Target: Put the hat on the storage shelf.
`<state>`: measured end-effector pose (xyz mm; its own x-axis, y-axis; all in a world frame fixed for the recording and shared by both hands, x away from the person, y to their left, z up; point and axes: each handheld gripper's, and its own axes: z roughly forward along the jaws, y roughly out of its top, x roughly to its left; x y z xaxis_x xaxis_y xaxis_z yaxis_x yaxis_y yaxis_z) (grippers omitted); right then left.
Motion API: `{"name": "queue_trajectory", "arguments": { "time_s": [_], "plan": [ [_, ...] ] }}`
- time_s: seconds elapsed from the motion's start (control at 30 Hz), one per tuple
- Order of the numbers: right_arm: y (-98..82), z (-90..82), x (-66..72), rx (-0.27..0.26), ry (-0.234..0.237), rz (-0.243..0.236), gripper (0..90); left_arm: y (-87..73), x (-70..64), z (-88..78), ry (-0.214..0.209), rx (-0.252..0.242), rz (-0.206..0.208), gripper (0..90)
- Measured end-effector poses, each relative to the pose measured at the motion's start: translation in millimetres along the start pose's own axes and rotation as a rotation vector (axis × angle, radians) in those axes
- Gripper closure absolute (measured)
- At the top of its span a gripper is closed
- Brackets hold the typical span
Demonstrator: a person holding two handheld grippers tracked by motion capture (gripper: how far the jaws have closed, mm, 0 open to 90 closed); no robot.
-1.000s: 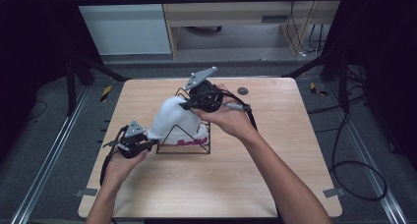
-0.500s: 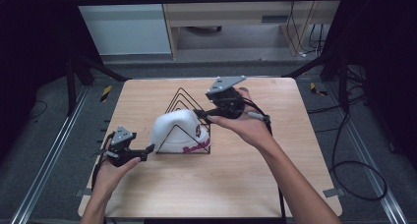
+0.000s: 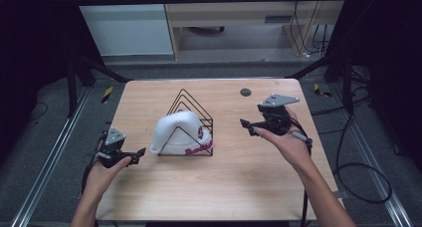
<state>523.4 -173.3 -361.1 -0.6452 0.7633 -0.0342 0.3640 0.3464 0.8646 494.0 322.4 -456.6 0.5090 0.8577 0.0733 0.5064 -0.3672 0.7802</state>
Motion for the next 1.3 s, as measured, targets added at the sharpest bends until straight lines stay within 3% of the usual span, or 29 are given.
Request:
{"name": "queue_trajectory", "arguments": {
  "time_s": [0.03, 0.23, 0.3, 0.37, 0.4, 0.57, 0.87, 1.13, 1.23, 1.3],
  "plan": [
    [0.0, 0.0, 0.0, 0.000, 0.000, 0.000, 17.6, 0.0, 0.0, 0.0, 0.000, 0.000, 0.000, 3.5],
    [-43.0, -12.6, -17.8, 0.021, -0.040, 0.075, 12.0, -7.9, 6.0, 0.3, 0.004, 0.031, 0.000, 2.9],
    [-49.7, -13.6, -20.1, 0.023, -0.044, 0.087, 11.3, -9.6, 6.2, 1.2, 0.003, 0.032, -0.005, 2.9],
    [-69.0, -16.0, -23.6, 0.054, -0.074, 0.104, 10.0, -14.8, 5.9, 4.5, 0.002, 0.053, 0.007, 2.9],
    [-69.0, -16.0, -23.6, 0.054, -0.074, 0.104, 10.0, -14.8, 5.9, 4.5, 0.002, 0.053, 0.007, 2.9],
    [-104.6, -18.5, -28.5, 0.099, -0.100, 0.144, 10.2, -23.4, 2.6, 12.9, -0.003, 0.086, 0.012, 2.9],
    [-141.2, -15.0, -28.0, 0.163, -0.099, 0.189, 11.1, -30.5, -0.1, 22.6, 0.005, 0.123, 0.011, 3.0],
    [-163.4, -7.8, -29.4, 0.209, -0.117, 0.217, 11.9, -36.5, -0.6, 29.5, 0.006, 0.119, -0.011, 3.2],
    [-171.8, -4.4, -28.0, 0.226, -0.125, 0.227, 11.7, -39.5, -0.4, 30.6, 0.001, 0.097, -0.037, 2.7],
    [-174.2, -4.1, -26.4, 0.211, -0.141, 0.228, 11.8, -39.7, -0.8, 30.7, 0.001, 0.097, -0.041, 2.6]
  ]
}}
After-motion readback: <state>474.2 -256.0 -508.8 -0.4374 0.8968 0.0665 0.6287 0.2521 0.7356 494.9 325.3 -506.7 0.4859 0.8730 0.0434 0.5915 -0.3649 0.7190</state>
